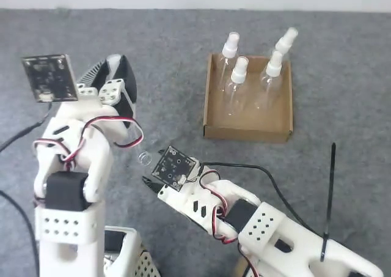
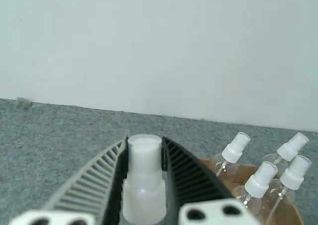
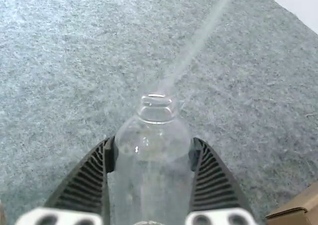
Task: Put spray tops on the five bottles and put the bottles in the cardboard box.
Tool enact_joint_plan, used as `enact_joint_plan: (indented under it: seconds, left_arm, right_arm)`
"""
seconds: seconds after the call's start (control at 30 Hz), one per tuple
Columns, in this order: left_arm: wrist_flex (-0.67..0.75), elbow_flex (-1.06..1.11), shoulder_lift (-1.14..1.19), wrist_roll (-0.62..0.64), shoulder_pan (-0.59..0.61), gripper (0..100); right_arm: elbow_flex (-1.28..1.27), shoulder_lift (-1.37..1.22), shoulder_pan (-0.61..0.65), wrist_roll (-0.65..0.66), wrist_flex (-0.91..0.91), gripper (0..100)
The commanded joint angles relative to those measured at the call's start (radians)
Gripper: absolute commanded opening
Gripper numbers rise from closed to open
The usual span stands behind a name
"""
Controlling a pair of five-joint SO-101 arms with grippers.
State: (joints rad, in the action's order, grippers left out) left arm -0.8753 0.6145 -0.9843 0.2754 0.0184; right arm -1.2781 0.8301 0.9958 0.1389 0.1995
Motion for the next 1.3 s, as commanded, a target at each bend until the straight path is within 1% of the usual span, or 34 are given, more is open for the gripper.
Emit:
enact_joint_plan:
  seconds: [0.0, 0.17, 0.33, 0.5, 0.57, 0.67, 0.77, 0.9, 1.13, 1.27]
  left_arm:
    - [0.031, -0.010, 0.003, 0.005, -0.005, 1]
    - [0.026, 0.002, 0.003, 0.005, -0.006, 1]
    - [0.018, 0.094, 0.003, 0.005, -0.011, 1]
    - [-0.086, 0.119, -0.025, 0.002, -0.021, 1]
    - [-0.146, 0.125, -0.069, -0.020, -0.051, 1]
    - [-0.201, 0.159, -0.150, -0.069, -0.127, 1]
    - [-0.173, 0.225, -0.201, -0.095, -0.172, 1]
    - [-0.126, 0.295, -0.209, -0.098, -0.183, 1]
    - [-0.127, 0.335, -0.215, -0.100, -0.183, 1]
    - [-0.130, 0.338, -0.216, -0.100, -0.183, 1]
  right_arm:
    - [0.006, 0.042, 0.005, -0.014, -0.025, 0.6]
    - [0.006, 0.042, 0.005, -0.015, -0.025, 0.6]
    - [0.006, 0.042, 0.005, -0.015, -0.025, 0.6]
    - [0.006, 0.042, -0.012, -0.015, -0.025, 0.6]
    - [0.008, 0.042, -0.041, -0.017, -0.025, 0.6]
    - [0.009, 0.042, -0.074, -0.044, -0.033, 0.6]
    - [0.011, 0.042, -0.081, -0.098, -0.035, 0.6]
    - [0.008, 0.042, -0.081, -0.097, -0.030, 0.6]
    - [0.003, 0.044, -0.081, -0.094, 0.030, 0.6]
    - [-0.005, 0.044, -0.087, -0.100, -0.041, 0.6]
